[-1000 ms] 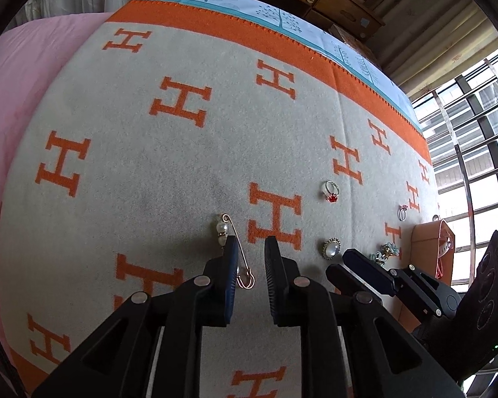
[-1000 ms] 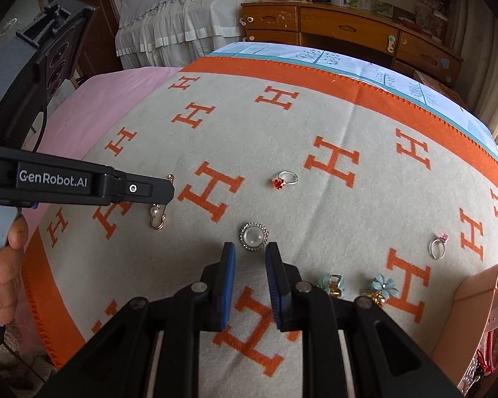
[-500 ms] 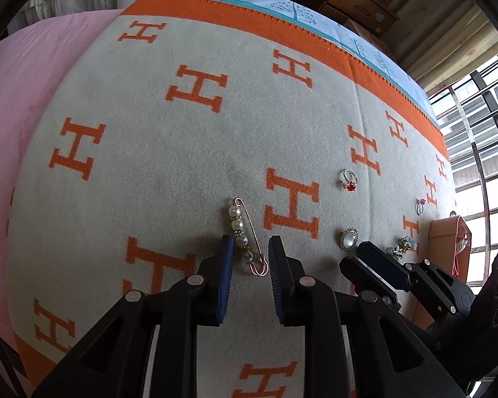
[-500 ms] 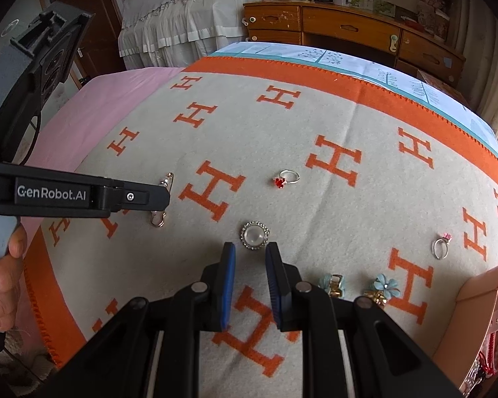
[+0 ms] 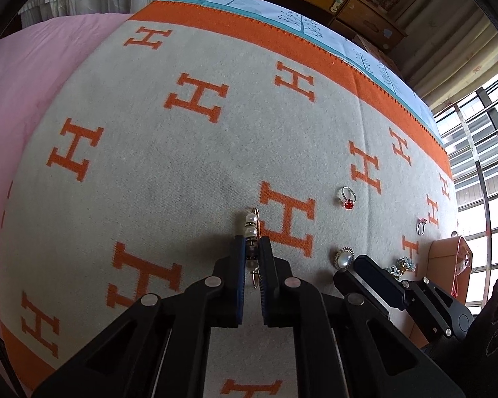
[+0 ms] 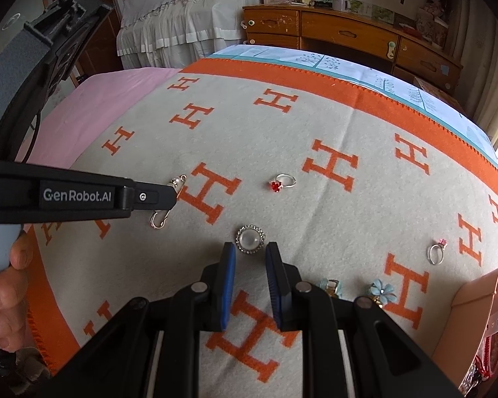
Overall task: Organize jewelry
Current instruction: 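Grasp the round white pearl brooch with the right gripper while the left holds the pin, then carry both brooches into the pink tray and open the left gripper, then release the round brooch into the tray with the right gripper and withdraw both, then grasp the blue flower clip with the right gripper while the left grasps the teal flower clip, then carry both flower clips into the pink tray and open the left gripper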
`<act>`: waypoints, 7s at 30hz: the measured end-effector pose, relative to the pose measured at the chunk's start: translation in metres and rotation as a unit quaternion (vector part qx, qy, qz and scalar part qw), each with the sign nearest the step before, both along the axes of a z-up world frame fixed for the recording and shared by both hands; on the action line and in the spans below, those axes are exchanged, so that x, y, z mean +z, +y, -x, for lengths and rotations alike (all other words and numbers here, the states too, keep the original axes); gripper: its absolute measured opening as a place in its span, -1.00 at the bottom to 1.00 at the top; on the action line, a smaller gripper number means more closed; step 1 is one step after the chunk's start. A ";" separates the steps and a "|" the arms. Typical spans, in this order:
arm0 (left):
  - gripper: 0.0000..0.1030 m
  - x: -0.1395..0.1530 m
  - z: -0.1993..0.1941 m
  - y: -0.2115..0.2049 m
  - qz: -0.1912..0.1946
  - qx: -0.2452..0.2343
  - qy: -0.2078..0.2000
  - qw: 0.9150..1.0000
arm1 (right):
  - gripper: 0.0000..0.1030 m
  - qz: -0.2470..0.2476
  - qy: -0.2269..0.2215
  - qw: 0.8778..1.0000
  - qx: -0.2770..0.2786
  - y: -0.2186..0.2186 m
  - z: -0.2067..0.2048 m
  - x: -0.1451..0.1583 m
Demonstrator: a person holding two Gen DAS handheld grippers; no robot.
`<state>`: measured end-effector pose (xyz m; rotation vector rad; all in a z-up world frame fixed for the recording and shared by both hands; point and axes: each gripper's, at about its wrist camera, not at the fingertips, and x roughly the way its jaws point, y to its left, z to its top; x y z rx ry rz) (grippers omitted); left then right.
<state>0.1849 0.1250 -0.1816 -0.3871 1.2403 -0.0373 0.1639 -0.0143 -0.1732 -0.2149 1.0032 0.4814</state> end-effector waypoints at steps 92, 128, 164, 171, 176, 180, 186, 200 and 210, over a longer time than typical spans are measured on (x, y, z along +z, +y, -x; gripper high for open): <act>-0.70 0.070 0.098 -0.229 -0.015 -0.248 -0.098 0.964 | -0.61 -0.186 -0.039 0.955 -0.227 -0.265 0.127 0.045; 0.76 0.173 0.084 -0.082 -0.163 -0.070 -0.283 0.943 | -0.26 -0.089 -0.057 0.991 -0.084 -0.130 0.046 0.106; 0.59 0.049 0.048 -0.124 -0.135 -0.327 -0.213 0.911 | -0.60 -0.127 0.084 0.979 -0.133 -0.143 -0.002 0.059; 0.19 0.024 0.029 -0.135 -0.113 -0.395 -0.187 0.892 | -0.60 -0.162 0.042 0.974 -0.151 -0.176 0.034 0.084; -0.03 0.015 0.031 -0.147 -0.132 -0.436 -0.190 0.870 | -0.60 -0.177 0.040 0.967 -0.180 -0.200 0.050 0.082; -0.31 0.011 0.032 -0.152 -0.143 -0.446 -0.192 0.862 | -0.60 -0.182 0.052 0.961 -0.201 -0.212 0.057 0.070; -0.60 0.012 0.032 -0.154 -0.141 -0.442 -0.192 0.865 | -0.60 -0.190 0.065 0.956 -0.215 -0.224 0.065 0.056; -0.60 0.106 0.069 -0.179 -0.124 -0.383 -0.239 0.884 | -0.60 -0.214 0.014 0.951 -0.222 -0.248 0.084 0.084; -0.60 0.148 0.095 -0.235 -0.074 -0.373 -0.256 0.889 | -0.60 -0.217 -0.044 0.950 -0.221 -0.263 0.112 0.114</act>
